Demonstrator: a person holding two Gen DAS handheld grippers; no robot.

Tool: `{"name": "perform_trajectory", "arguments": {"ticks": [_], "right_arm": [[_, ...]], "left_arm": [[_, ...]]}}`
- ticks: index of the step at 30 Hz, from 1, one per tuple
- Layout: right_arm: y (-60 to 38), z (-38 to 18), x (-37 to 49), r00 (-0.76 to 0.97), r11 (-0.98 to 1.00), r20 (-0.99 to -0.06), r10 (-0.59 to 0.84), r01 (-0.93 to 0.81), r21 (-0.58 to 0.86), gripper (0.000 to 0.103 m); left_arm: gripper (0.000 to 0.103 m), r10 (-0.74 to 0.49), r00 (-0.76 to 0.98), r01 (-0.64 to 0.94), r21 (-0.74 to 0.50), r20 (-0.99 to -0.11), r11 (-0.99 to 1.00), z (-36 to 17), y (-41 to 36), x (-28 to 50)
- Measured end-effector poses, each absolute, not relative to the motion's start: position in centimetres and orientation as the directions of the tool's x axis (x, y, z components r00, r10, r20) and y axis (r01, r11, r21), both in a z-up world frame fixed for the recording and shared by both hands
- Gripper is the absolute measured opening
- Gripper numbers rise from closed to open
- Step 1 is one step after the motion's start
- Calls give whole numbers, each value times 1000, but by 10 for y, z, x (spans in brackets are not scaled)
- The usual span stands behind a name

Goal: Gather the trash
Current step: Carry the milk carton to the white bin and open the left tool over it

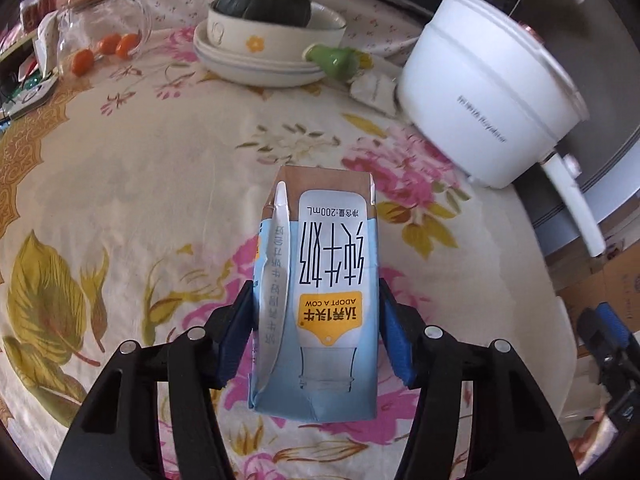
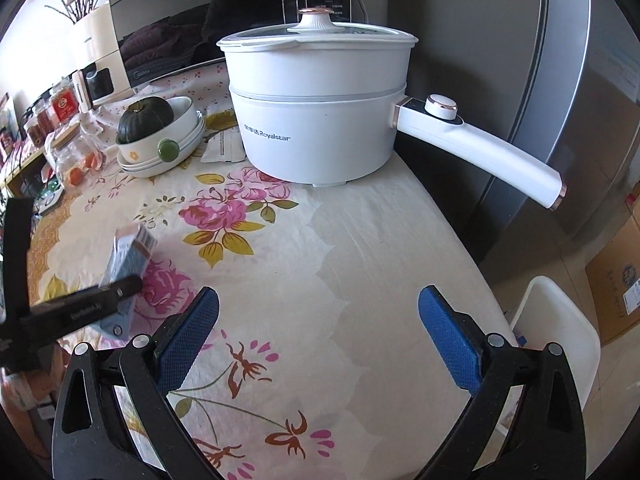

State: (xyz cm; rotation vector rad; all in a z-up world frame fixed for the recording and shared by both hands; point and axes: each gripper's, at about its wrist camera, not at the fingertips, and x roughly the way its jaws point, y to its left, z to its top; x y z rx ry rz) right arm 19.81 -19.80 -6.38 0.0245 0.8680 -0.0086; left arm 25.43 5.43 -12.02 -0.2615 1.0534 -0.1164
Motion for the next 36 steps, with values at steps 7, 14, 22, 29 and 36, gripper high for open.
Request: {"name": "perform_trajectory", "arguments": {"ticks": [7,14,22,29,36], "right_arm": [[-206,-60,186,668,998,-742,-47,53,-16,96],[-229,-46,172,719,990,-686,-110,138,-14,96],[-264,-33,150,749,972,-635,-191,236,-13,96],[-303,-28,127,737,939,-607,-298,341,-47,96],[-349,-25,104,706,895,-597,-381,443,-47,96]], "left_arm": [[57,-318,620,25,-387,-717,922,-82,45,243],[58,-386,713,156,-404,-585,901,-42,3,228],[58,-454,715,250,-413,-531,876,-29,-38,215],[58,-505,708,339,-390,-494,856,-19,-83,198],[58,-569,665,425,-380,-484,821,-14,-131,183]]}}
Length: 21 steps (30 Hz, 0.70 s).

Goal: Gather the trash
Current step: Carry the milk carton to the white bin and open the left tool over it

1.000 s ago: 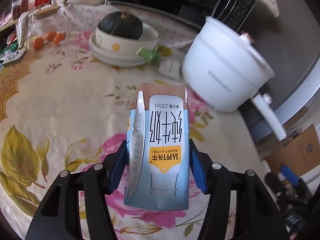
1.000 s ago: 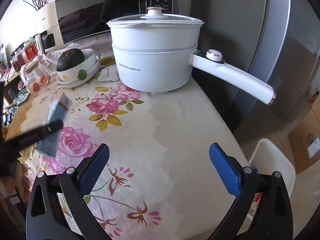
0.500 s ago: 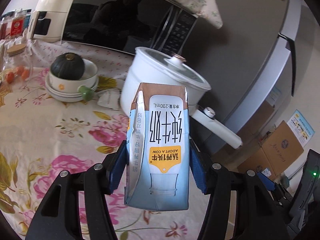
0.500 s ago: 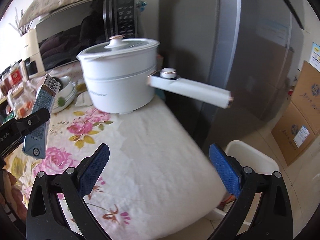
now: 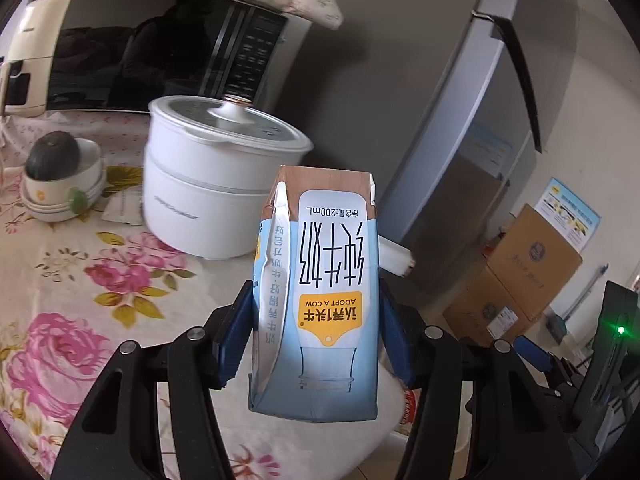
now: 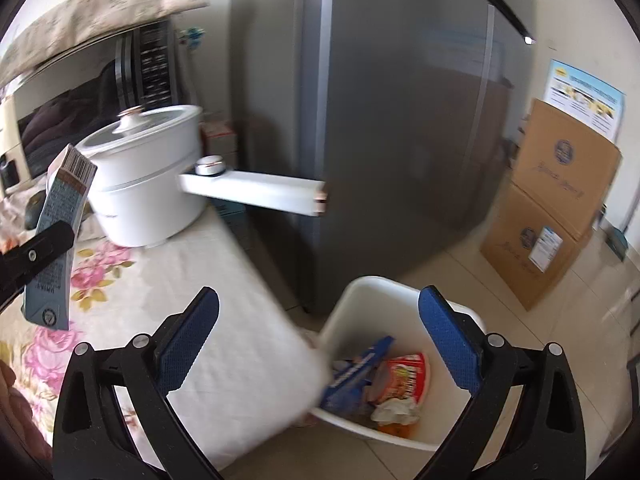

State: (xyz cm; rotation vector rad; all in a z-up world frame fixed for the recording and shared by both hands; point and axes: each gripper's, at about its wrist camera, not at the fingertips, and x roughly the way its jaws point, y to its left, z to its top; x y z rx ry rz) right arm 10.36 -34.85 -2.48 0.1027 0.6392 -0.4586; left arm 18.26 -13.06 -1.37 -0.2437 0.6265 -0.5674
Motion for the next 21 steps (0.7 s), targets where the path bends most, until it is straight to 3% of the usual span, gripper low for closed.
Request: {"name": "perform_trajectory", "arguments": {"ticks": [14,21], "right_arm": [[-431,-24,52,615,776,-586,-528,629,-39,96],[-477,-26,22,542,679,-600,-589,734,-3,96]], "left_arm": [[58,-683,545,574,-377,-487,727,-13,-242,154],[58,-708,469,614,-381,-528,691,-23,-304,150]]}}
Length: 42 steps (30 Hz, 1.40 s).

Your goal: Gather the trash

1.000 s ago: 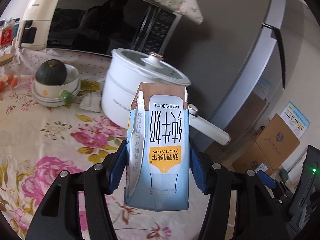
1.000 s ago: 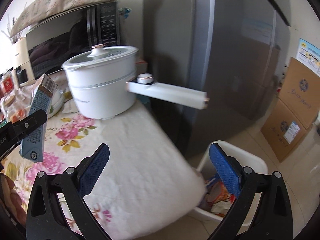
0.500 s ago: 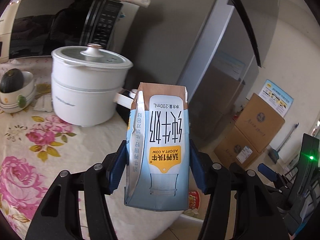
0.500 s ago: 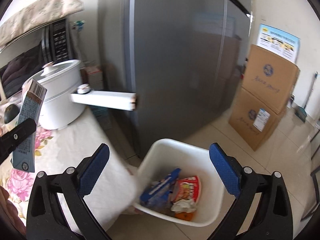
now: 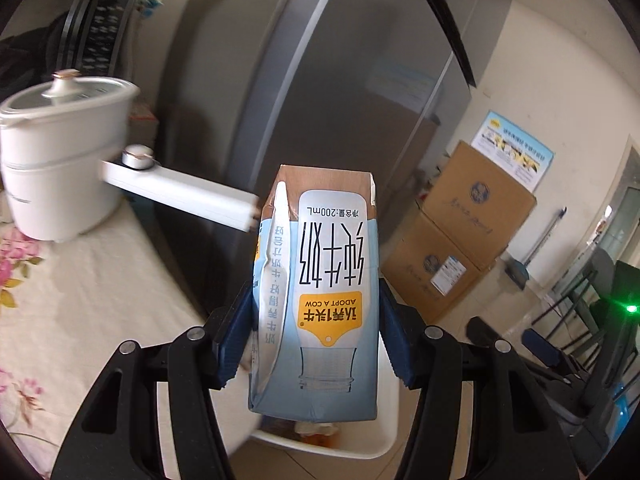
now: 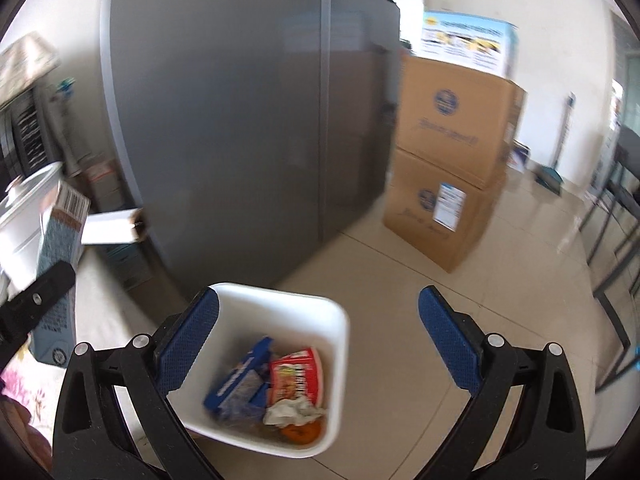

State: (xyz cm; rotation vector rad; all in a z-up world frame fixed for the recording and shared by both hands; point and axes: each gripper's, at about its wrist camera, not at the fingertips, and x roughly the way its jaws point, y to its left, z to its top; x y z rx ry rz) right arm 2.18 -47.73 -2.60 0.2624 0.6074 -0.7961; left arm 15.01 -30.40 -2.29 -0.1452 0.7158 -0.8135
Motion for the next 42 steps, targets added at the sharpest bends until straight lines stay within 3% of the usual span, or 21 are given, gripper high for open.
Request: {"name": "perform_trajectory", "arguments": {"ticks": [7,9,17,21,25,31,42], "right_arm": [[-498,-28,6,487,603,-602,-633,798,11,96],[-498,-28,4,481,595,-595,-644,804,7,96],[-464,-12,-1,520,611,-512,-684,791,-14,96],[-423,-4,-8,560,634,-430,-709,772,-40,96],[-390,2,-18,602,655,-382,-701,756,-9,96],[-352,-12,-32,661,712,-462,-591,697,86,96],[-296,-32,-33,687,789,-489,-538,614,-7,96]], "left_arm": [[61,-678,405,628,-352,-614,694,-43,-358,161],[73,-658,408,629,-328,-633,705,-45,-366,159],[96,-553,617,559,-184,-559,809,-14,-311,133],[96,-456,772,491,-40,-443,870,10,-267,99],[96,-353,844,400,34,-405,916,20,-226,80],[96,-327,848,330,-68,-417,942,14,-149,67],[96,-352,803,335,-124,-481,934,-12,-95,48]]}}
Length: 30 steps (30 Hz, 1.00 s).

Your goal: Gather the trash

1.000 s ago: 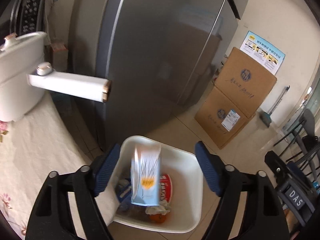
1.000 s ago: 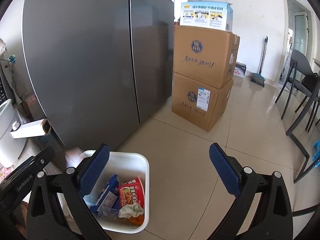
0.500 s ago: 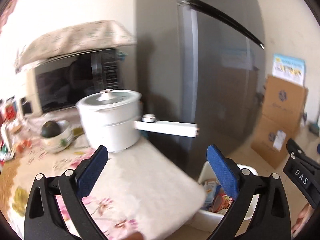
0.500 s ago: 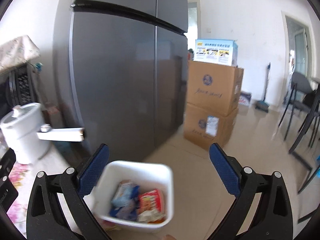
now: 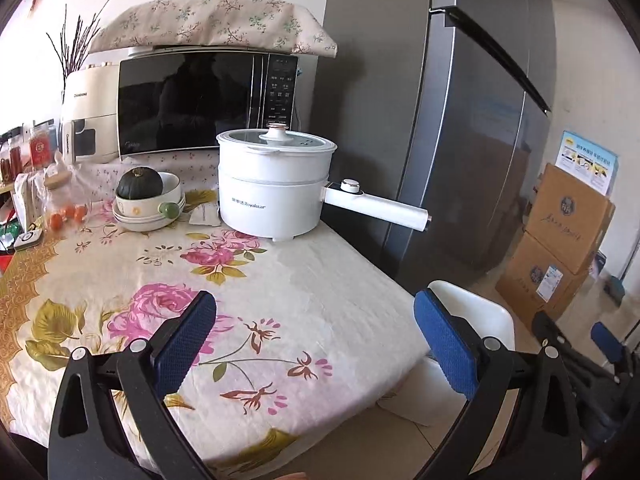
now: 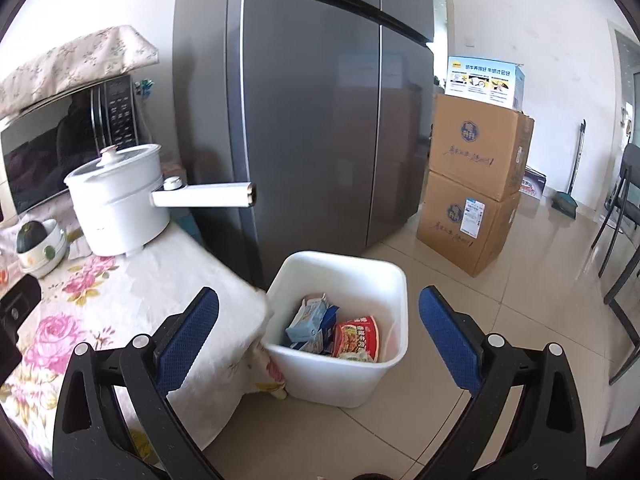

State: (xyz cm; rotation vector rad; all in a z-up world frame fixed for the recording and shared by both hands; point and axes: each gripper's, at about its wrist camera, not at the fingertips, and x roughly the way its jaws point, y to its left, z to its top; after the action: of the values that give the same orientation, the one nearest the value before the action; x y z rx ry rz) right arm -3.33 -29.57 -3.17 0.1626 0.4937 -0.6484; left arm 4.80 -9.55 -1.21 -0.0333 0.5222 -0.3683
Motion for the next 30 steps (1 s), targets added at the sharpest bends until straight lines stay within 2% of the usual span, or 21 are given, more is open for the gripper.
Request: {"name": "perform_trajectory", "arguments": {"ticks": [30], "right_arm": [[-294,-34,-28,700,797,-476,-533,604,-5,96]], "left_arm": [[96,-385,758,365,-146,-526,919,-25,-107,55]]}}
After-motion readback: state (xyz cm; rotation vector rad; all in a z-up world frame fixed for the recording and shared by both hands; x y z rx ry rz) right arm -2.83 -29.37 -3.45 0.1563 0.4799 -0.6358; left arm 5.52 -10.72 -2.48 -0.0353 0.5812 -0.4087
